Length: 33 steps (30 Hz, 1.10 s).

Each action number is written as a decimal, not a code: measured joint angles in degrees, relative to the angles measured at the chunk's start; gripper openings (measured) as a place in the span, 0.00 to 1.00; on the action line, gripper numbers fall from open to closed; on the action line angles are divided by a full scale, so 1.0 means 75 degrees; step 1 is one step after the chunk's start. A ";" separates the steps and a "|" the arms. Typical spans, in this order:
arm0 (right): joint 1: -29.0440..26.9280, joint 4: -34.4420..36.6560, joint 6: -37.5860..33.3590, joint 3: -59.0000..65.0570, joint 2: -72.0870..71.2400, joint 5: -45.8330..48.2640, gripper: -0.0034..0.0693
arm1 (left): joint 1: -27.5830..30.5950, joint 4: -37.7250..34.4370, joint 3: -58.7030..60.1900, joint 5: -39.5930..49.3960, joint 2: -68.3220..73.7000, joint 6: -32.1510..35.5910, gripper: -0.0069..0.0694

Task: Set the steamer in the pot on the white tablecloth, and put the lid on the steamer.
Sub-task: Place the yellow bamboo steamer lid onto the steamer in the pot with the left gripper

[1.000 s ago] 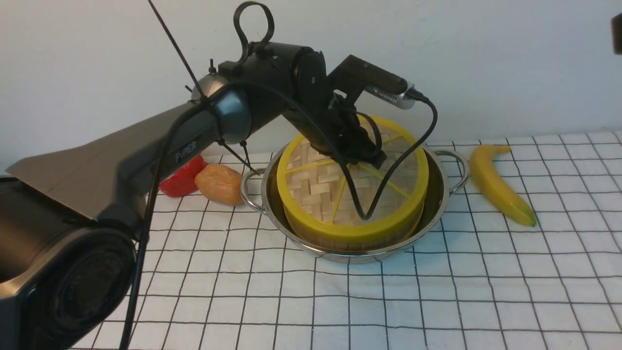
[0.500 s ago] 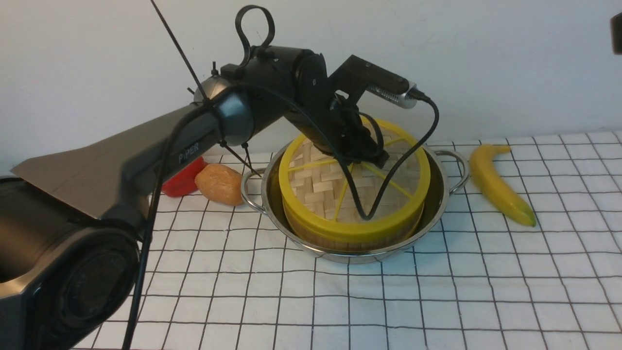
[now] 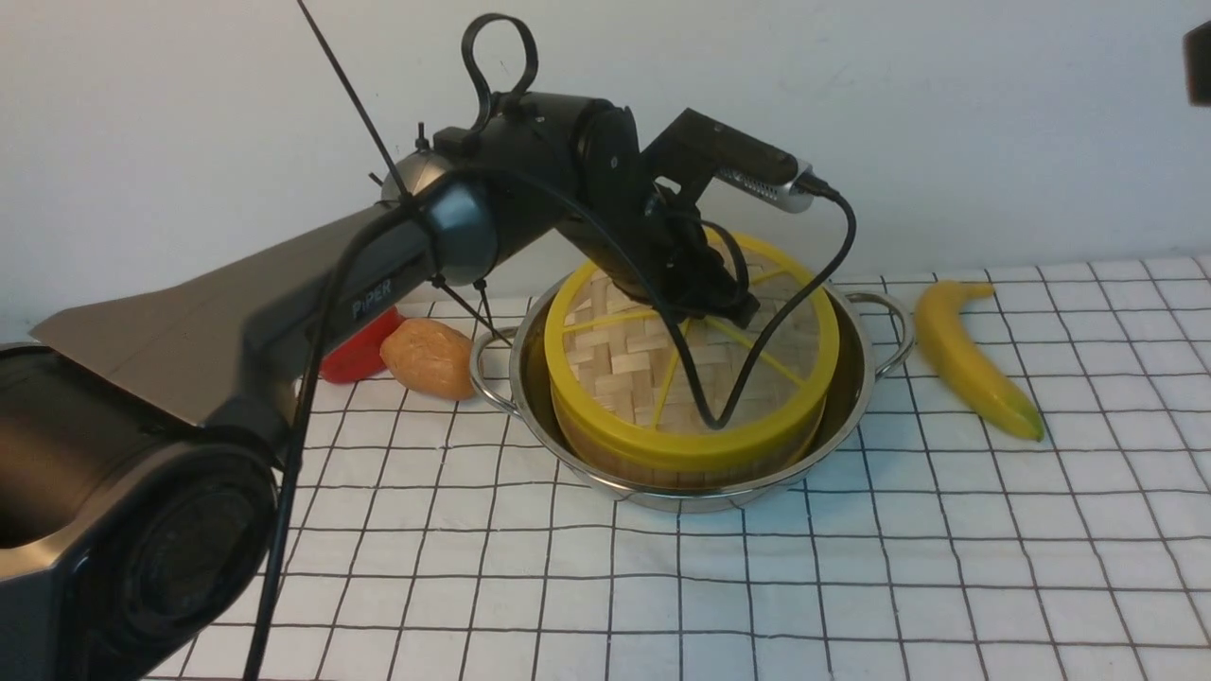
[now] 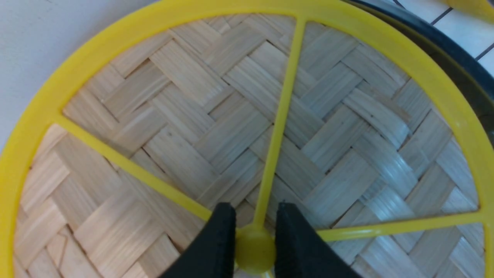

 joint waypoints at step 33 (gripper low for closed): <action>0.0000 0.0027 0.0000 0.0002 0.0000 0.0000 0.16 | 0.0000 0.0606 0.0007 -0.0060 -0.0643 -0.0068 0.64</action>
